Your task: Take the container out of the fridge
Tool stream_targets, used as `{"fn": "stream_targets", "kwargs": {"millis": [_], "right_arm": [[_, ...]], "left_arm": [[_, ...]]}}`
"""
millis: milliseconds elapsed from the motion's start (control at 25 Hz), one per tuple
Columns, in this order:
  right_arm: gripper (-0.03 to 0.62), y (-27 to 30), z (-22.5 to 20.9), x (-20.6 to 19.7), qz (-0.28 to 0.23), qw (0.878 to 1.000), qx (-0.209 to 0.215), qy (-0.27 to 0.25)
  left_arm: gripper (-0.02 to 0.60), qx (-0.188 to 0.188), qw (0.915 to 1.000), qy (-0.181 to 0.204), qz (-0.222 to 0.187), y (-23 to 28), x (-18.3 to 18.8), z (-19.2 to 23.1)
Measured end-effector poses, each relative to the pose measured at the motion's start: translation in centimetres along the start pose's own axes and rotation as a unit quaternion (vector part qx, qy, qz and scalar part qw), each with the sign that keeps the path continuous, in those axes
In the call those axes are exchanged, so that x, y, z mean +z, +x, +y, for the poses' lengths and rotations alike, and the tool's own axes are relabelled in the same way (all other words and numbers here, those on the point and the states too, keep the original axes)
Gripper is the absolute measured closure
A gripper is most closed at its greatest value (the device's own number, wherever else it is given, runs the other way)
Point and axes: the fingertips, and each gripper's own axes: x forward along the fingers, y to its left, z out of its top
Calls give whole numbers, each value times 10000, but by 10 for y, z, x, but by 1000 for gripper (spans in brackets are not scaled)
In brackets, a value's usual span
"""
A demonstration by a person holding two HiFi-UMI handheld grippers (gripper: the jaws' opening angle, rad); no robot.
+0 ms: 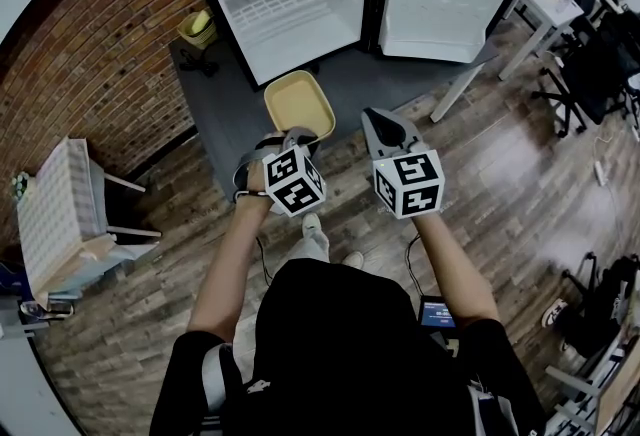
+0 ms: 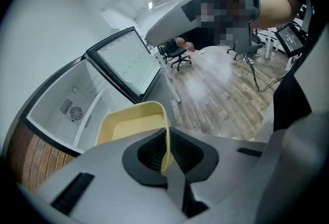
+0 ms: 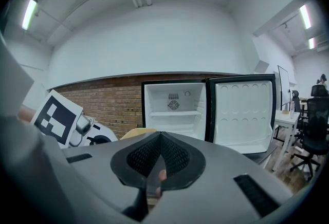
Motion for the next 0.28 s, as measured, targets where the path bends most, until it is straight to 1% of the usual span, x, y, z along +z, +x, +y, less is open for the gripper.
{"fn": "stream_targets", "kwargs": {"millis": [280], "right_arm": [[554,3,2,-6,50,10000,-2,23]], "left_arm": [[554,-43,10000,18,10,2,-3,-2]]}}
